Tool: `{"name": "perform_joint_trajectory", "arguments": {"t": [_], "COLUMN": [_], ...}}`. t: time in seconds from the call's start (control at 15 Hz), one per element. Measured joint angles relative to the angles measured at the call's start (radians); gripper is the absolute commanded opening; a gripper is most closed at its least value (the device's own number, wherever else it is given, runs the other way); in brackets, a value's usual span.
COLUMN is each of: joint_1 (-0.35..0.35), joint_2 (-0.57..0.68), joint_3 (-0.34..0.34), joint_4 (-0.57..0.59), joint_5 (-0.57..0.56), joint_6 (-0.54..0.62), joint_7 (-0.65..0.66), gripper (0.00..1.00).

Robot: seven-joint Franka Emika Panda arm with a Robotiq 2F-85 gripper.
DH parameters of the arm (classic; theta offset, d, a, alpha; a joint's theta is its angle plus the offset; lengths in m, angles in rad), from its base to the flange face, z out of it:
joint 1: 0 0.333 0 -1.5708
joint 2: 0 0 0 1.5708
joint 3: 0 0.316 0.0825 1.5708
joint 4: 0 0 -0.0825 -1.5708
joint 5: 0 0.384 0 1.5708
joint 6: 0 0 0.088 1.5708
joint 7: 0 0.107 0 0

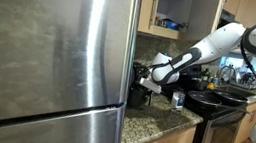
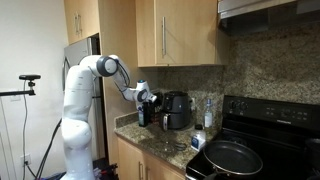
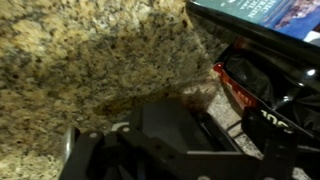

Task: Close the air fryer

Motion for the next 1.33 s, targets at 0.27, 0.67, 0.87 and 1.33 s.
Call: {"name": "perform_joint_trajectory", "arguments": {"t": [0.27,0.67,0.87,1.33], "joint_1": [0.055,0.202,0.206,0.222], "joint_2": [-0.026,-0.028,-0.027,-0.018], "joint_3": [-0.066,-0.186,-0.189,-0.242], "joint_4": [0.04,0.114,0.116,0.104], "joint_5": [-0.144,-0.343,-0.333,-0.595], "joint_6": [-0.199,-0.453,-0.462,-0.27], "joint_7": [0.299,0.592,0.595,0.79], "gripper": [1.0,1.0,1.0,1.0]}}
